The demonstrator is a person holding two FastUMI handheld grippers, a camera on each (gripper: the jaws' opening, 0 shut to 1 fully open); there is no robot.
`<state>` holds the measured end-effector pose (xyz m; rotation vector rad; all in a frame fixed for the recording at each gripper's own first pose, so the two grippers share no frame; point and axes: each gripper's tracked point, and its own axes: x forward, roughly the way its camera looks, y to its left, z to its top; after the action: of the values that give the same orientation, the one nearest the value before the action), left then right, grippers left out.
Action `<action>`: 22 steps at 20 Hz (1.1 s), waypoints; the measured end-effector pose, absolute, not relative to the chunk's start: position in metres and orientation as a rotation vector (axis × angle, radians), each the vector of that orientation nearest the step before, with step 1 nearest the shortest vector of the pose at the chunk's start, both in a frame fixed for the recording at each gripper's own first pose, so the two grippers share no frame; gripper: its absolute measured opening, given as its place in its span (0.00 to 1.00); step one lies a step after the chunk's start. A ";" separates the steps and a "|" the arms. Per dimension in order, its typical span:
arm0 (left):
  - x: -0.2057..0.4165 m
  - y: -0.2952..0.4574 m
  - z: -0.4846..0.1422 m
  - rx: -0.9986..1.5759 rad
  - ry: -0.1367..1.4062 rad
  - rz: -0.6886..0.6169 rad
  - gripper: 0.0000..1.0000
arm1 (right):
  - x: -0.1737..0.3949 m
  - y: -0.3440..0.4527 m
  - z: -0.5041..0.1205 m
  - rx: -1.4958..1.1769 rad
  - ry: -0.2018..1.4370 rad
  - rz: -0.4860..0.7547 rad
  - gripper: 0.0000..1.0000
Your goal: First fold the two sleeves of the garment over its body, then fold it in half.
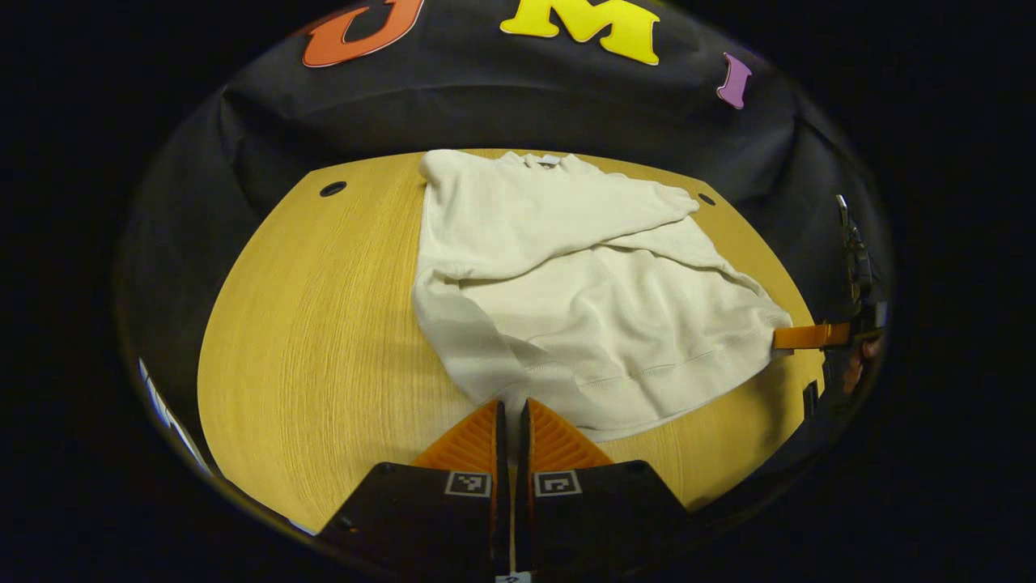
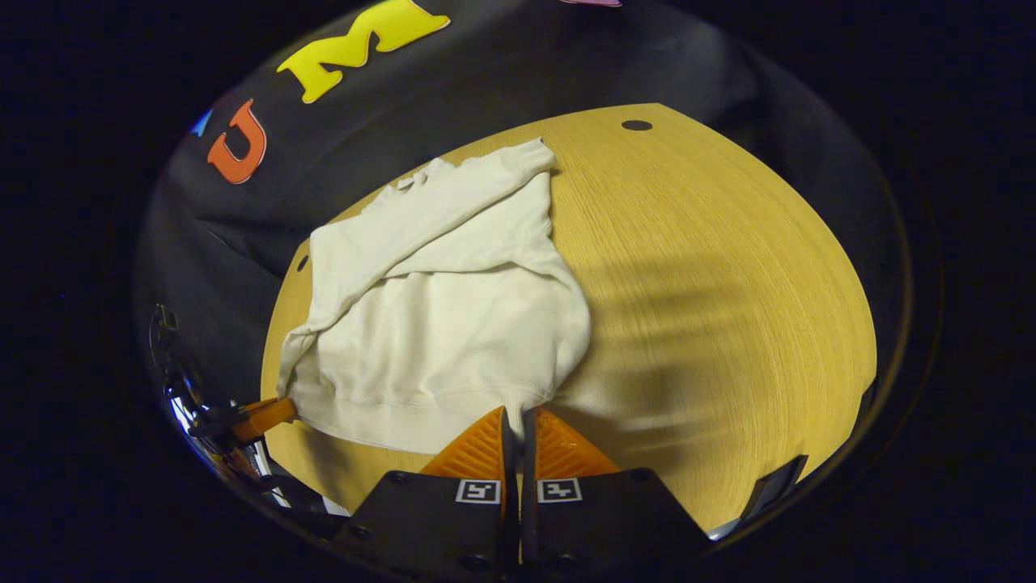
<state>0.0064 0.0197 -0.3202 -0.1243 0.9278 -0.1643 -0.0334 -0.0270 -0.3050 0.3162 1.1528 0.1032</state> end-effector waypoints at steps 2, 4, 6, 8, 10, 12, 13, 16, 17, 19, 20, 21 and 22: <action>0.006 0.020 -0.320 -0.124 0.928 -0.164 0.05 | -0.024 -0.026 -0.295 0.318 1.127 0.114 0.02; 0.006 0.020 -0.320 -0.124 0.928 -0.164 0.05 | -0.010 -0.027 -0.280 0.322 1.093 0.128 0.02; 0.006 0.020 -0.320 -0.124 0.928 -0.164 0.05 | 0.006 -0.023 -0.265 0.324 1.062 0.148 0.02; 0.018 0.021 -0.308 -0.129 0.900 -0.162 0.05 | 0.025 -0.022 -0.249 0.326 1.026 0.164 0.01; 0.040 0.021 -0.294 -0.131 0.857 -0.158 0.05 | 0.048 -0.017 -0.232 0.323 0.991 0.177 0.02; 0.063 0.019 -0.275 -0.143 0.814 -0.169 0.05 | 0.073 -0.009 -0.214 0.311 0.958 0.195 0.02; 0.074 0.019 -0.267 -0.143 0.793 -0.174 0.05 | 0.086 -0.005 -0.204 0.305 0.939 0.205 0.02; 0.108 0.020 -0.241 -0.147 0.740 -0.191 0.05 | 0.119 0.004 -0.170 0.289 0.882 0.229 0.02; 0.120 0.024 -0.234 -0.142 0.724 -0.195 0.05 | 0.130 0.006 -0.162 0.277 0.869 0.230 0.01; 0.143 0.032 -0.220 -0.139 0.692 -0.194 0.05 | 0.150 0.011 -0.148 0.272 0.847 0.238 0.01; 0.153 0.036 -0.214 -0.141 0.681 -0.192 0.05 | 0.157 0.011 -0.144 0.274 0.841 0.240 0.02; 0.163 0.040 -0.207 -0.148 0.669 -0.189 0.05 | 0.167 0.012 -0.139 0.272 0.839 0.240 0.02; 0.174 0.043 -0.200 -0.155 0.660 -0.186 0.05 | 0.179 0.015 -0.135 0.270 0.836 0.241 0.02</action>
<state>0.1741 0.0429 -0.1995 -0.1554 0.6599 -0.1861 0.1786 0.0145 -0.1355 0.2701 0.8358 0.2414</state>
